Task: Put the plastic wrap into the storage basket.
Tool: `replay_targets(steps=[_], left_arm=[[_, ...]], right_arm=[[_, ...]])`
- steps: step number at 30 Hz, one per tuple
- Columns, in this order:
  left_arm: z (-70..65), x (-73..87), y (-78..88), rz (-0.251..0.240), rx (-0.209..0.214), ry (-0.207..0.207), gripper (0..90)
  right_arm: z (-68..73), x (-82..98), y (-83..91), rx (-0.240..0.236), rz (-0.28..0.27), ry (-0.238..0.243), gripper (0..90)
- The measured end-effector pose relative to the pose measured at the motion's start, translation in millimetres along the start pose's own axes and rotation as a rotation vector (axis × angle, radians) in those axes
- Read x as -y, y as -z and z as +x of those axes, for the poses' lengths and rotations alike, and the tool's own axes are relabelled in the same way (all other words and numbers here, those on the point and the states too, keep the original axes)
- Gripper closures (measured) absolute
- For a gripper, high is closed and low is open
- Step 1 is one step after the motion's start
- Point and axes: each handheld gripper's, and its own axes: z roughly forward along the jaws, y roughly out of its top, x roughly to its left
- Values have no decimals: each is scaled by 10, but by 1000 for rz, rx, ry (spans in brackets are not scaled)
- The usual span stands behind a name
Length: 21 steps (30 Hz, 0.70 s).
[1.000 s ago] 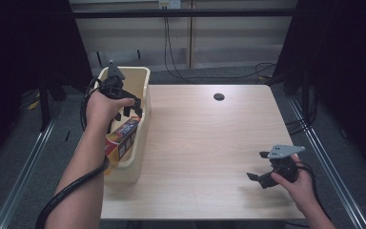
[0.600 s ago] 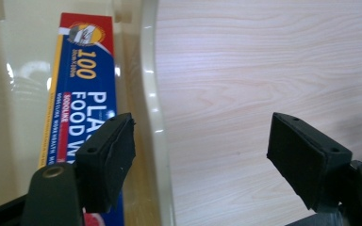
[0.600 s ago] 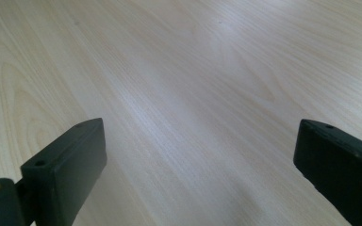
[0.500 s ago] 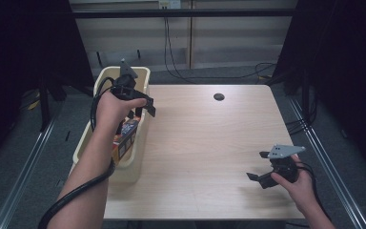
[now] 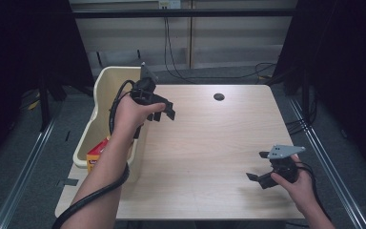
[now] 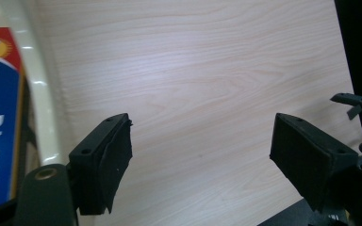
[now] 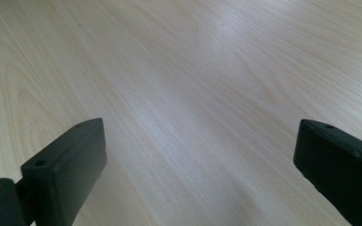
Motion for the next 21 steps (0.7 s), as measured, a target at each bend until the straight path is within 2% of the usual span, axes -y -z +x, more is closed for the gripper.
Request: replay_targets(steps=[7, 13, 16, 21], left_arm=[[-147, 20, -143, -10, 25, -37, 207], [-275, 37, -289, 1, 52, -61, 202], [-337, 42, -360, 3, 52, -70, 202], [-372, 41, -412, 9, 61, -85, 200]], right_arm=[[4, -3, -1, 4, -1, 4, 31], [13, -4, -5, 5, 1, 4, 32], [13, -4, -5, 4, 1, 5, 32], [10, -4, -4, 2, 0, 4, 31]])
